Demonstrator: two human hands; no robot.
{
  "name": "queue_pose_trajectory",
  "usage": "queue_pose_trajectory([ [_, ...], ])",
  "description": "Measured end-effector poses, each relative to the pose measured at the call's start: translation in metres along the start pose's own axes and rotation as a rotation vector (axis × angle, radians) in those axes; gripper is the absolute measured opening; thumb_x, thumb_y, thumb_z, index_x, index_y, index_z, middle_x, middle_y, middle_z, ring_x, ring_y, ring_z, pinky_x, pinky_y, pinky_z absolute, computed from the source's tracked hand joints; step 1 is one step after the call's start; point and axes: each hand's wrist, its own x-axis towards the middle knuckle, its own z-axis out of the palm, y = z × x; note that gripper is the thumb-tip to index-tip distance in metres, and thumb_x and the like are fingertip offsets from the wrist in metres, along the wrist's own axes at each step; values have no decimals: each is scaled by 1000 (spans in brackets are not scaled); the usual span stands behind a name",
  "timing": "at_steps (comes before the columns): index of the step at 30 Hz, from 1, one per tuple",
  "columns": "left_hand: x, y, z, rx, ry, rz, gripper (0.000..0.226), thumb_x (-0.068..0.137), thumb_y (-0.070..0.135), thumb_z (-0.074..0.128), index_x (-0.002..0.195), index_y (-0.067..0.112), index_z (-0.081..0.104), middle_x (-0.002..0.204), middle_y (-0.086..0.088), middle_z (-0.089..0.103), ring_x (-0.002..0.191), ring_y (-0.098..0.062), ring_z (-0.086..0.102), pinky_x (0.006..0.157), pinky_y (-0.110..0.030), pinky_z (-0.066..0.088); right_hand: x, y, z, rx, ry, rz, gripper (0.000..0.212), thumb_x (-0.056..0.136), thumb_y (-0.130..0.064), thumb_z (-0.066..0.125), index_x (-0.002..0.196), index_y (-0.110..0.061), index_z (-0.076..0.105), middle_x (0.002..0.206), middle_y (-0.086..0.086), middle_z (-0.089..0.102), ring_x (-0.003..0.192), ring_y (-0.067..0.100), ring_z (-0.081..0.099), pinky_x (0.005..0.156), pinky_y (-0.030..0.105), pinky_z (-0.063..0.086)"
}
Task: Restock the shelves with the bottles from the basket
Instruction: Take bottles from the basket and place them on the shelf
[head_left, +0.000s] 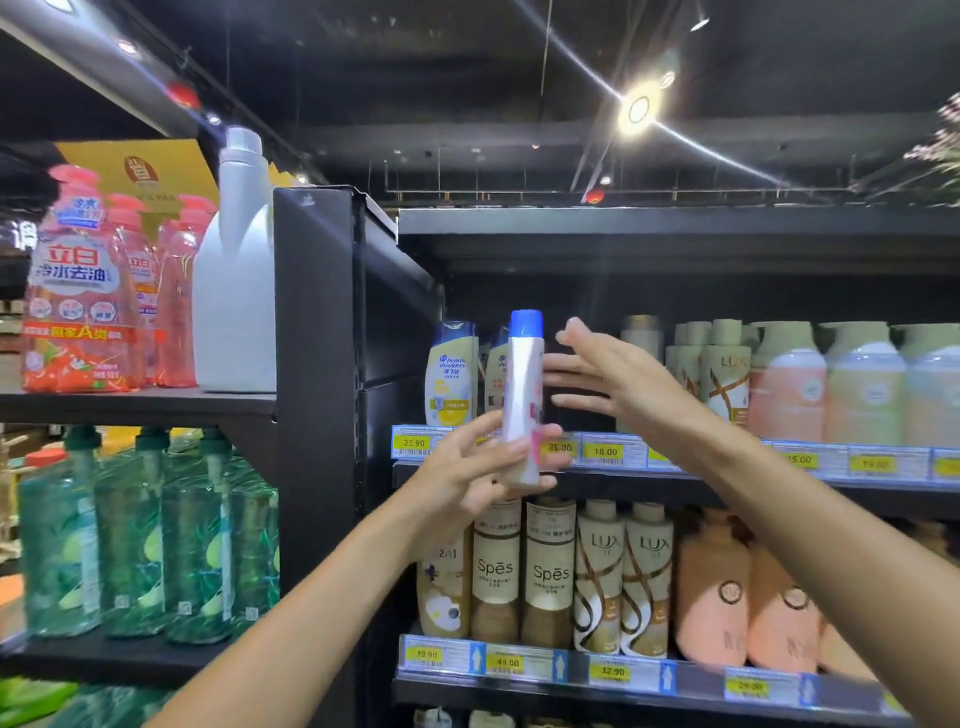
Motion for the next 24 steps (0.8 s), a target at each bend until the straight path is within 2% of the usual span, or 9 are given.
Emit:
queue_pose_trajectory([
  [4, -9, 3, -13, -285, -328, -118, 61, 96, 18, 65, 149, 0, 42, 154, -27, 42, 140, -45, 45, 106, -46, 50, -3, 1, -7, 74, -167, 52, 39, 100, -37, 55, 127, -10, 63, 124, 12, 71, 117, 27, 67, 100, 36, 54],
  [8, -5, -4, -14, -352, -330, -120, 60, 93, 20, 71, 146, 2, 50, 152, -26, 45, 140, -44, 45, 106, -45, 50, -1, 7, 0, 63, -139, 27, 34, 95, -20, 65, 127, -8, 63, 120, 13, 72, 113, 29, 69, 98, 40, 56],
  [11, -4, 3, -17, -298, -277, -106, 58, 97, 18, 62, 149, 0, 43, 154, -26, 42, 142, -44, 41, 117, -53, 36, 3, 6, 0, 83, -50, -14, 33, 92, -15, 71, 123, -7, 65, 113, 12, 75, 108, 27, 72, 92, 40, 59],
  [12, -3, 9, -19, -196, -196, -80, 55, 98, 19, 60, 148, 3, 46, 151, -24, 47, 141, -42, 45, 118, -55, 34, 6, 5, -1, 84, -4, -35, 34, 90, -14, 72, 123, -7, 65, 112, 11, 76, 106, 27, 72, 89, 39, 60],
  [14, -4, 23, -22, 183, 65, 51, 47, 96, 22, 64, 141, 14, 57, 140, -11, 62, 133, -33, 56, 114, -53, 42, 13, 1, -3, 57, 87, -102, 39, 87, -10, 75, 124, -8, 64, 109, 10, 76, 103, 23, 74, 81, 34, 62],
  [16, -6, 39, -27, 557, 302, 290, 40, 95, 18, 70, 134, 18, 61, 132, 1, 67, 124, -23, 64, 105, -47, 52, 21, -2, -6, -4, 166, -197, 45, 84, -7, 77, 127, -8, 62, 111, 11, 76, 101, 20, 74, 77, 29, 62],
  [18, -8, 55, -36, 826, 454, 560, 35, 95, 7, 67, 129, 14, 63, 126, 2, 67, 117, -18, 66, 101, -43, 55, 30, -3, -10, -82, 226, -281, 51, 82, -7, 80, 129, -8, 60, 114, 10, 74, 103, 20, 73, 82, 31, 61],
  [21, -9, 76, -62, 1257, 673, 892, 32, 94, 2, 63, 126, 7, 63, 128, -4, 63, 123, -18, 58, 106, -37, 48, 44, 1, -9, -105, 290, -320, 51, 81, -11, 82, 128, -11, 62, 114, 5, 74, 104, 16, 72, 87, 34, 61],
  [24, -7, 81, -93, 1508, 799, 932, 46, 93, 8, 64, 138, 4, 55, 146, -11, 49, 139, -27, 43, 117, -42, 36, 57, 7, -4, -114, 323, -309, 48, 81, -13, 83, 124, -16, 64, 110, -1, 75, 100, 10, 72, 85, 33, 61],
])
